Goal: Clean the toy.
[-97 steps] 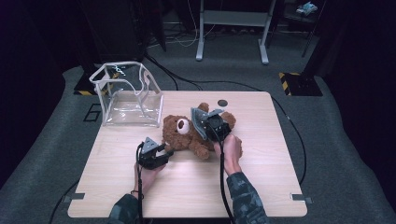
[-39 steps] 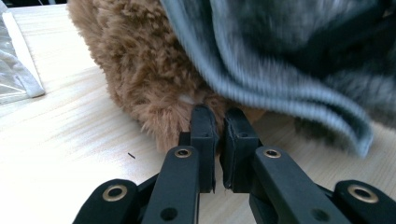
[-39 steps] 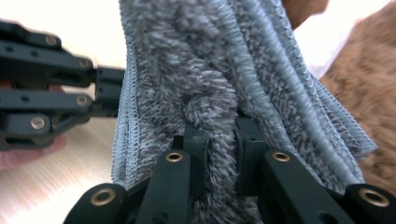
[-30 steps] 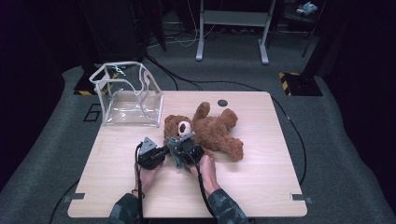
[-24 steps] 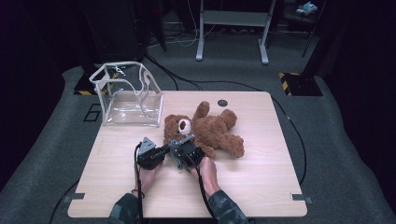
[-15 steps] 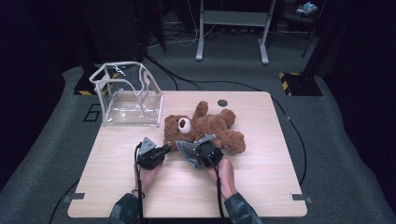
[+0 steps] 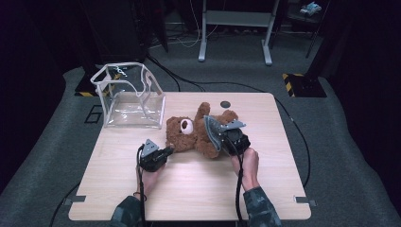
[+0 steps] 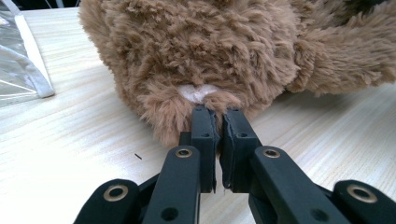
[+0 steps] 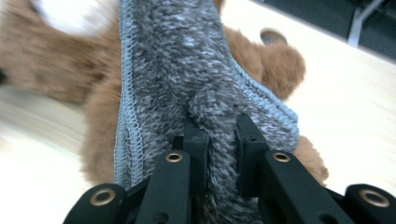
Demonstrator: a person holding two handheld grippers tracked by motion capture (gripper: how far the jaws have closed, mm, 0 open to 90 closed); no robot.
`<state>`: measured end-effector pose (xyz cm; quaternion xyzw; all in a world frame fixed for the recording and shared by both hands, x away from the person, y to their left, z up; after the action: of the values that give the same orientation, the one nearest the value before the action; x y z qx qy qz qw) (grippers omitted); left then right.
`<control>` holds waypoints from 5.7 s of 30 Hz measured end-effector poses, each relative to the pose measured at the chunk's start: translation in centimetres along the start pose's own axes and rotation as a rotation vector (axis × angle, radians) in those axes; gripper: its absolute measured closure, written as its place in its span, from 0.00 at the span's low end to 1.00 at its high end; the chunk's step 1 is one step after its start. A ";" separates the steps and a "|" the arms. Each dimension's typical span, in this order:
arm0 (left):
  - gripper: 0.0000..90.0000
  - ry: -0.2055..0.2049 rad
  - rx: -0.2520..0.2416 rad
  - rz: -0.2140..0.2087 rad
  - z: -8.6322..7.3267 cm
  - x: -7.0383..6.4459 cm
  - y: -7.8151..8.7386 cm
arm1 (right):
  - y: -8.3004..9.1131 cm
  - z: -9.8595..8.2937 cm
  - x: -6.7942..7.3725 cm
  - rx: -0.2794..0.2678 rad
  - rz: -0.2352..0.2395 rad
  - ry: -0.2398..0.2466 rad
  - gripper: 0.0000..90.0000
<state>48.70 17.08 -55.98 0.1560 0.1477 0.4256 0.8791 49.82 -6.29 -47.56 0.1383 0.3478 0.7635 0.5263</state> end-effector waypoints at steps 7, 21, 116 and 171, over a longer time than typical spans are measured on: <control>0.94 -0.015 0.014 -0.008 -0.1 -0.1 -0.1 | -3.9 -2.9 3.8 0.072 0.151 -0.015 0.88; 0.94 -0.018 0.015 -0.014 -0.1 -0.1 -0.1 | -5.2 -1.7 10.1 0.039 0.337 0.022 0.87; 0.95 0.046 0.062 0.044 -0.4 1.0 -0.3 | -6.9 -0.9 -4.8 0.151 -0.019 -0.040 0.88; 0.30 -0.006 0.130 0.064 -0.9 0.3 -0.7 | -5.8 -4.6 -8.2 0.159 -0.067 -0.176 0.86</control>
<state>49.02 16.98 -57.12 0.2187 0.1673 0.4425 0.8535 54.63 -14.28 -53.46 0.2346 0.3642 0.7004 0.5673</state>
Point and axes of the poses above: each handheld gripper's, and its own axes: y roughly backward along the jaws, z roughly out of its top, x roughly to its left, the point moved 9 cm from there along -y, roughly forward along the jaws, and after that the axes turned 1 degree about y, right-handed, at the moved point
